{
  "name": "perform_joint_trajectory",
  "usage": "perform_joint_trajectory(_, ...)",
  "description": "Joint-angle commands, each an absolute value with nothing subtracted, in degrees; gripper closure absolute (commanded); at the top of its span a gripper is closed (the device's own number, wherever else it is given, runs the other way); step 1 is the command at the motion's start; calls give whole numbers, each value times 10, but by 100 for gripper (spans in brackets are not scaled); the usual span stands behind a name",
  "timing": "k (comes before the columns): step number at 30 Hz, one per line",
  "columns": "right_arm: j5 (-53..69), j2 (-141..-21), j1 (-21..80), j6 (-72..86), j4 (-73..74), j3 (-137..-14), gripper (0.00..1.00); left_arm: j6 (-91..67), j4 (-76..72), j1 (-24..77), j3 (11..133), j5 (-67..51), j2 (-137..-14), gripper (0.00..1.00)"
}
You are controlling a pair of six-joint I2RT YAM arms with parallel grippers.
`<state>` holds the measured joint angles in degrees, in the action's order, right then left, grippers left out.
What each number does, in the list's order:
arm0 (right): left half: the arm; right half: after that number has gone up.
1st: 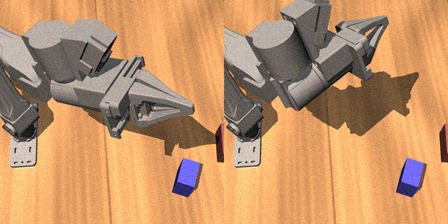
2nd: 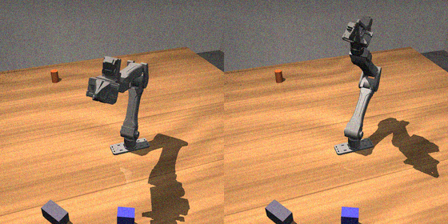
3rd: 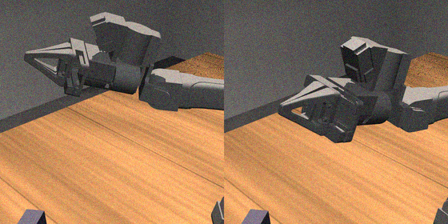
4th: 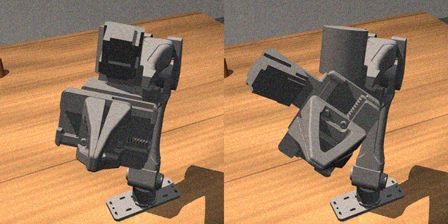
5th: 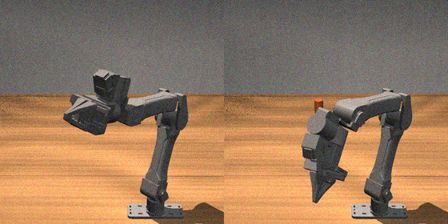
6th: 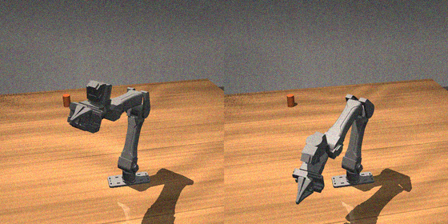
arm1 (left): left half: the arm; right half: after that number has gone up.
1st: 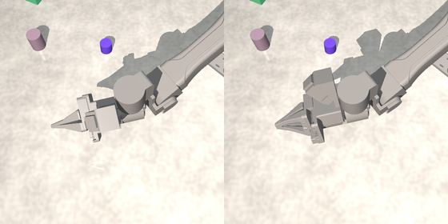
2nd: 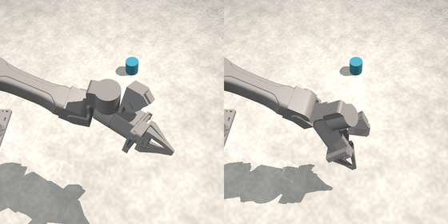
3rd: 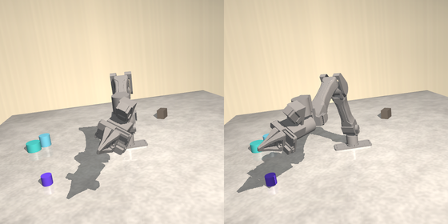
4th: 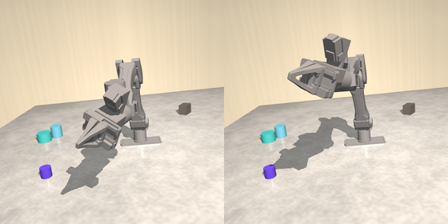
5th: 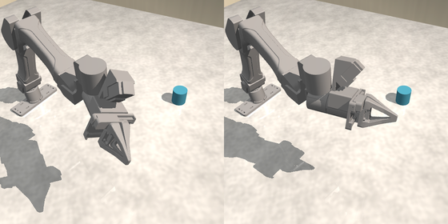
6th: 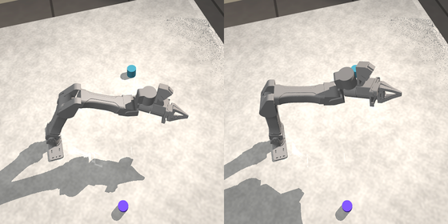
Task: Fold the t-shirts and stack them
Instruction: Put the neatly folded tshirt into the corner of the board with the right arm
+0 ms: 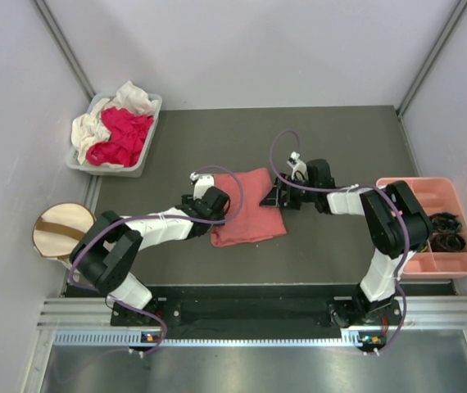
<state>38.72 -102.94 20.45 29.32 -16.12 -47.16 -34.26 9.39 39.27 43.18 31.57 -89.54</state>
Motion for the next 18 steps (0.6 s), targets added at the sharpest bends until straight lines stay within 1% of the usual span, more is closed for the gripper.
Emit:
perform_joint_trajectory(1, 390, -1065, 210, 299, -127, -453, 17, -339, 131, 392, 443, 334, -895, 21)
perform_joint_trajectory(12, 374, -1110, 254, 296, -98, -504, 18, -342, 128, 392, 438, 331, -886, 22)
perform_joint_trajectory(15, 372, -1116, 257, 291, -84, -513, 20, -342, 127, 393, 437, 331, -886, 22)
perform_joint_trajectory(17, 367, -1121, 257, 284, -74, -519, 53, -342, 125, 393, 437, 332, -887, 22)
perform_joint_trajectory(18, 363, -1122, 257, 280, -64, -524, 98, -342, 124, 393, 437, 332, -888, 22)
